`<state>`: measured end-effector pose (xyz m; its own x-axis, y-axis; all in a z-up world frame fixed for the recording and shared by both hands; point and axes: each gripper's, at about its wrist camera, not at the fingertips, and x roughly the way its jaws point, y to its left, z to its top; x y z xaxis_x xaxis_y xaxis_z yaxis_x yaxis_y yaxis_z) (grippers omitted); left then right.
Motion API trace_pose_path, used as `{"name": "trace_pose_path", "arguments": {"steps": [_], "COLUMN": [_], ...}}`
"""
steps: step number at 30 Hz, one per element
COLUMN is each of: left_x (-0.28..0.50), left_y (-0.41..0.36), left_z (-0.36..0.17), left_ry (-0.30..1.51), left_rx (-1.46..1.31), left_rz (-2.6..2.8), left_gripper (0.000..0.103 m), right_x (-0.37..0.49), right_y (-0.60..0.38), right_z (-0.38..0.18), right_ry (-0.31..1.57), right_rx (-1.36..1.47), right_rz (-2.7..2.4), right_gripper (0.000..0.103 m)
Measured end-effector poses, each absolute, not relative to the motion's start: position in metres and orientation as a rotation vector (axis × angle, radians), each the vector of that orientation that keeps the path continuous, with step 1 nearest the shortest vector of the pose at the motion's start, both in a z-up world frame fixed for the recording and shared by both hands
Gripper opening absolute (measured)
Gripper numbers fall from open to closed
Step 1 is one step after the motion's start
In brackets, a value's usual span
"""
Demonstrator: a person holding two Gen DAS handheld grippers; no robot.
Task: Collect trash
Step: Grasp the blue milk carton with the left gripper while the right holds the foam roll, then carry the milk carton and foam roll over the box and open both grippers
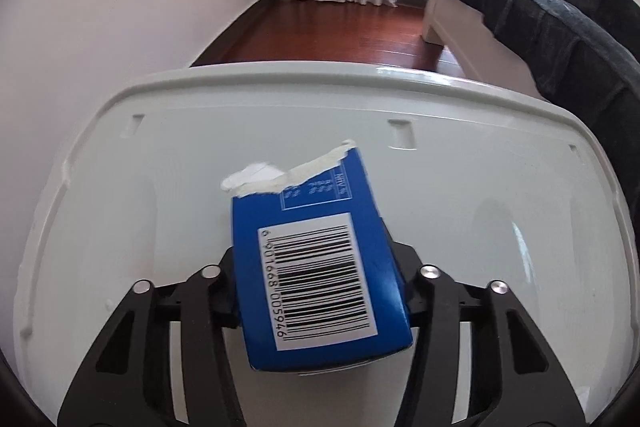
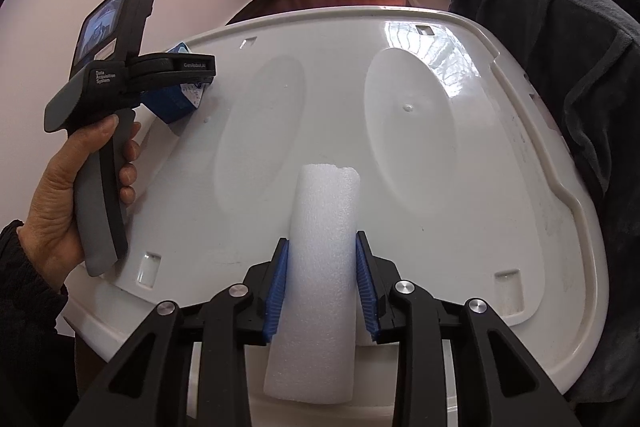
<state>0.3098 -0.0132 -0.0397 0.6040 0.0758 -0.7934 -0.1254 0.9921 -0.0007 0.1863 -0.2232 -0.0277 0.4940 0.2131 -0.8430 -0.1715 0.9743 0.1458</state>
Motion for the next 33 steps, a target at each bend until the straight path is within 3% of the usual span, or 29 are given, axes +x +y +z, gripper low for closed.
{"name": "trace_pose_path", "arguments": {"steps": [13,20,27,33], "left_x": [0.307,0.286,0.209,0.13], "left_y": [-0.023,-0.018,-0.032,-0.034], "left_z": [-0.038,-0.016,0.037,0.053], "left_ry": [0.919,0.903,0.815,0.838], "left_rx": [0.044,0.073,0.147,0.116], "left_rz": [0.12,0.123,0.039,0.028], "left_gripper": [0.048,0.048,0.048,0.048], "right_x": [0.187,0.194,0.187,0.155], "right_y": [-0.22,-0.235,-0.236,-0.237], "right_z": [-0.025,-0.026,-0.015,0.008], "right_ry": [1.026,1.046,1.012,0.937], "right_rx": [0.028,0.153,0.216,0.209], "right_rz": [0.227,0.248,0.297,0.328], "right_gripper": [0.032,0.031,0.031,0.031]}}
